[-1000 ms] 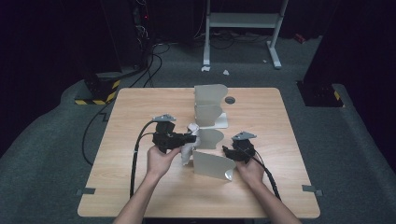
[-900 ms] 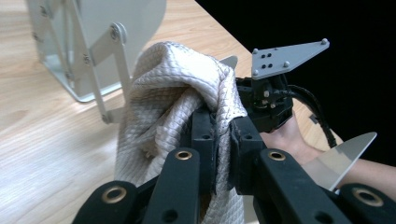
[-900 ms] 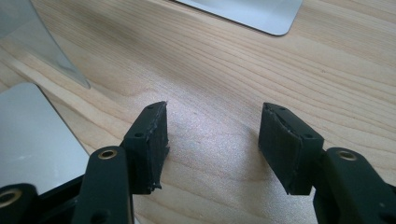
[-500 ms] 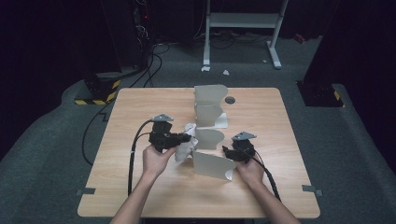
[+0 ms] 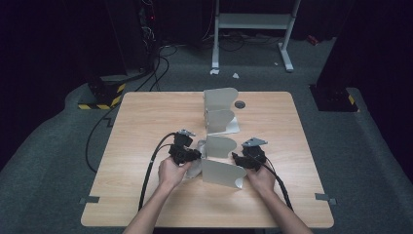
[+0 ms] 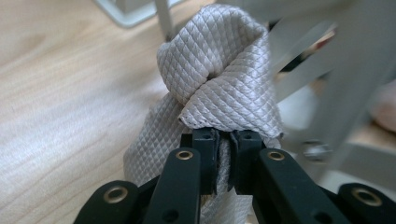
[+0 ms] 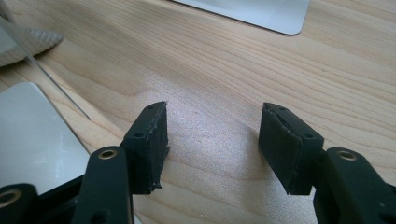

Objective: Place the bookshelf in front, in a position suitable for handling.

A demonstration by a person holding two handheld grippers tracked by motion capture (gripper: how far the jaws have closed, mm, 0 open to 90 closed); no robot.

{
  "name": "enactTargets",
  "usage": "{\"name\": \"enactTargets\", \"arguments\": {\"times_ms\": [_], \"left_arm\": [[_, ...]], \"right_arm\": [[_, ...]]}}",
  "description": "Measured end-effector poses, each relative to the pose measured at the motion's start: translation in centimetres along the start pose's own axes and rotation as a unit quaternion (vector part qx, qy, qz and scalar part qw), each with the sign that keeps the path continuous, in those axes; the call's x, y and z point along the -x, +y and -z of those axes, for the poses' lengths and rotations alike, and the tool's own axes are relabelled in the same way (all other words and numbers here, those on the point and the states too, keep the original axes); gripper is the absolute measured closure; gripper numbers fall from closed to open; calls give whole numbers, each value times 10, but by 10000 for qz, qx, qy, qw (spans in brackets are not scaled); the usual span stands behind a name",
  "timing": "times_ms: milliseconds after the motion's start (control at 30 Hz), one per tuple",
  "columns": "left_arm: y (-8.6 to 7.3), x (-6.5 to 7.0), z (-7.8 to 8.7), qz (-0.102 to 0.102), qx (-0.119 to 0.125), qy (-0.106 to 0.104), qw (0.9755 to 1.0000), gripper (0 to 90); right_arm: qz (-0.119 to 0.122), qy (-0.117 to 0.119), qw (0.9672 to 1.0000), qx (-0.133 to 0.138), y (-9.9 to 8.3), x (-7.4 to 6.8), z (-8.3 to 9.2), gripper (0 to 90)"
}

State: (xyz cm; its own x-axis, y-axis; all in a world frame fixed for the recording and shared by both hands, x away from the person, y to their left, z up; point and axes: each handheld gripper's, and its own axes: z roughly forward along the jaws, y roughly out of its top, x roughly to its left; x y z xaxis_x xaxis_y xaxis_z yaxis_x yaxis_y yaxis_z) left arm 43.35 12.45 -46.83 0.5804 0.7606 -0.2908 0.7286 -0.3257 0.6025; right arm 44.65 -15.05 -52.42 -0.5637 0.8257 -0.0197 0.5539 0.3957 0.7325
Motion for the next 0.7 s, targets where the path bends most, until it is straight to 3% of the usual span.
{"name": "enactTargets", "arguments": {"times_ms": [100, 200, 267, 333, 467, 700], "left_arm": [[-5, -3, -11, 17, -209, 72, 9998, 829], [-10, -4, -19, 65, -274, -1, 9996, 829], [-10, -5, -17, 145, -155, -78, 9997, 829], [-11, -4, -8, 177, 122, -199, 9996, 830], [-9, 1, 13, 63, 427, -325, 9985, 831], [1, 2, 21, -69, 553, -252, 9981, 829]], "right_arm": [[3, -1, 10000, 1, 0, 0, 0, 426], [5, -2, 10000, 2, 0, 0, 0, 426], [4, -3, 10000, 2, 0, 0, 0, 427], [4, -3, 10000, 2, 0, 0, 0, 427], [7, -1, 10000, 3, 0, 0, 0, 426], [7, -2, 10000, 3, 0, 0, 0, 426]]}}
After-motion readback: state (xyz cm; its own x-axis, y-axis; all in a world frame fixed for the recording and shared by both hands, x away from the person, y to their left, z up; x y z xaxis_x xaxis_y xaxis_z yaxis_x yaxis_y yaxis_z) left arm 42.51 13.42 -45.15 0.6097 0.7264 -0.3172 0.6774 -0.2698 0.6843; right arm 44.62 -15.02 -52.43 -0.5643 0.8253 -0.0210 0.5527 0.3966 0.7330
